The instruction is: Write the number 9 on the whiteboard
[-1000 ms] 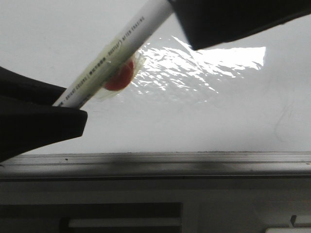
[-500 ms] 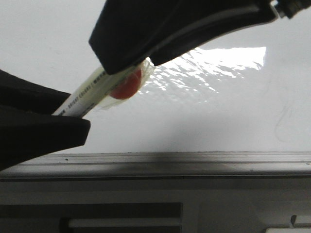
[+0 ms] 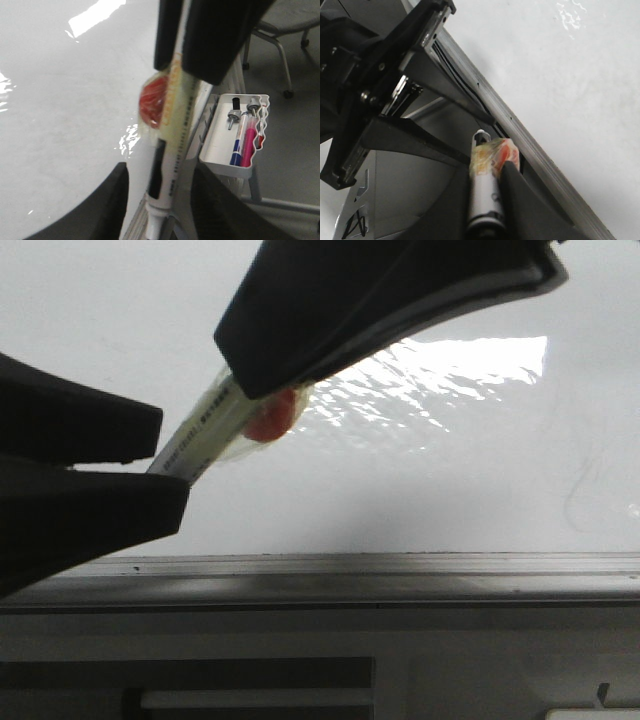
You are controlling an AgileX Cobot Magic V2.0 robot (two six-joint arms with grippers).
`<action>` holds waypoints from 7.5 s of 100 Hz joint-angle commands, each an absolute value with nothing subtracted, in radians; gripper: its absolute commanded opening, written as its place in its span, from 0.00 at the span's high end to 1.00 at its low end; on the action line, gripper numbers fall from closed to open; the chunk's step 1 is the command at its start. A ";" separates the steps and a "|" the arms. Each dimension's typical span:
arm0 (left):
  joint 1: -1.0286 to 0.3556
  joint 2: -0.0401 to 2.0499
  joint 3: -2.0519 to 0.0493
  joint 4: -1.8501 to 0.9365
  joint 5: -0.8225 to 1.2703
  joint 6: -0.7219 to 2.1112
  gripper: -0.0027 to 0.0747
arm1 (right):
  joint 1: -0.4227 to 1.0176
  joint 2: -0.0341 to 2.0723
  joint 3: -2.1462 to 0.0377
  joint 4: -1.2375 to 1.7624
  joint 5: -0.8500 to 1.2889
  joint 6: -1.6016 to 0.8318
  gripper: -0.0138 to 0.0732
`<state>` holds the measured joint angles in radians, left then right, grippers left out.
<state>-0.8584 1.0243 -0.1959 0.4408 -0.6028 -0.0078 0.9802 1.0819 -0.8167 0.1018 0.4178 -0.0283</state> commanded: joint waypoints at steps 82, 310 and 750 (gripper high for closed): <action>-0.866 0.831 -0.201 0.080 -0.664 -0.014 0.49 | 0.633 1.164 -1.175 0.086 0.544 0.000 0.91; -0.866 1.041 -0.283 0.307 -0.655 -0.135 0.99 | 0.875 1.199 -1.124 0.198 0.667 0.062 0.34; -0.050 -0.032 0.020 0.000 0.269 0.040 0.99 | 0.875 0.409 -0.169 -0.120 -0.071 0.062 0.91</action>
